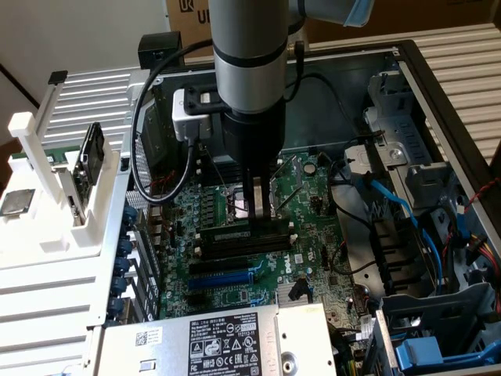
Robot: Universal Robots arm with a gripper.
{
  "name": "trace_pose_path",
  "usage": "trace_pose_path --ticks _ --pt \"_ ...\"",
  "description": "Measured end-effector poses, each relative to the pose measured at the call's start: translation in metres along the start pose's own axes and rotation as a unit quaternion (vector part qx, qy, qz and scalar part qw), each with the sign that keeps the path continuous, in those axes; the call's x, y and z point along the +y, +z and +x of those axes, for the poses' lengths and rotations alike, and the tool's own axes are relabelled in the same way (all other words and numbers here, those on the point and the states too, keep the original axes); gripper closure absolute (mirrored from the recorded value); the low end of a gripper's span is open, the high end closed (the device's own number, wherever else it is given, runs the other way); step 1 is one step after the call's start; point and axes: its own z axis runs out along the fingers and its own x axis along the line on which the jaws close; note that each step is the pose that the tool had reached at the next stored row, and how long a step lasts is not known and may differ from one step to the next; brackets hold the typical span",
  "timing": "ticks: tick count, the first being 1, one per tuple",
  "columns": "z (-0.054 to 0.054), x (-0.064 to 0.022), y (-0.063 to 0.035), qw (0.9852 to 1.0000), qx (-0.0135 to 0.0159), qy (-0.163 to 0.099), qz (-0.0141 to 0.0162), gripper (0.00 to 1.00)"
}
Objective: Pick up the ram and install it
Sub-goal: 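Insert the ram into the slot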
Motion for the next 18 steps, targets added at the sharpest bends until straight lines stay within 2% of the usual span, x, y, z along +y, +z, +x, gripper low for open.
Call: trace_pose_path --ticks 18 --pt "0.0007 -0.0001 0.0046 1.0 0.0001 0.0 0.0 0.88"
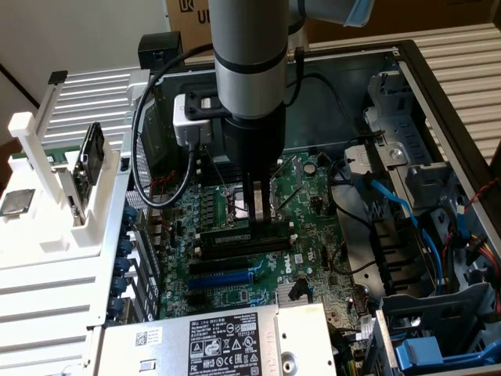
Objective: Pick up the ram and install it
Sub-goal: 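Insert the ram into the slot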
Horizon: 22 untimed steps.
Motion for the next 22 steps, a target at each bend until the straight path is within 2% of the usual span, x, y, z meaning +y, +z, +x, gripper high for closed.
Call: trace_pose_path --ticks 22 --pt "0.0 0.0005 0.0021 1.0 0.0001 0.0 0.0 0.88"
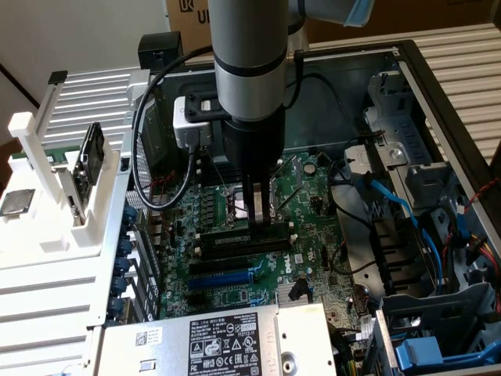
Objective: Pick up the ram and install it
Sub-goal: 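Insert the ram into the slot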
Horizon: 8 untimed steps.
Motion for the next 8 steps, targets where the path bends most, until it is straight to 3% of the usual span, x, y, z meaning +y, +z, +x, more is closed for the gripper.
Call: trace_pose_path --ticks 8 --pt "-0.0001 0.0 0.0007 1.0 -0.0001 -0.003 -0.0001 0.88"
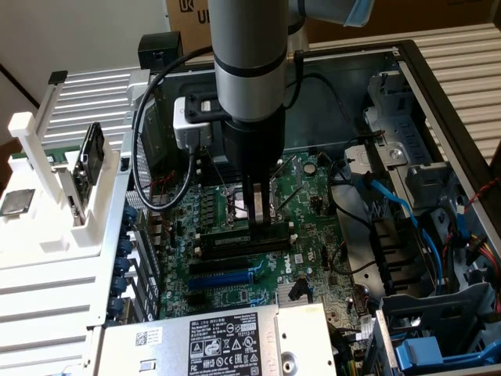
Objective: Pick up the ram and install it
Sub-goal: 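Insert the ram into the slot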
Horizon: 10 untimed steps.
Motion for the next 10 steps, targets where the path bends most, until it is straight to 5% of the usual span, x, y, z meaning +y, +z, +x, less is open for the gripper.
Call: trace_pose_path --ticks 10 --pt "0.0001 0.0 0.0017 1.0 0.0001 0.0 -0.0003 0.88"
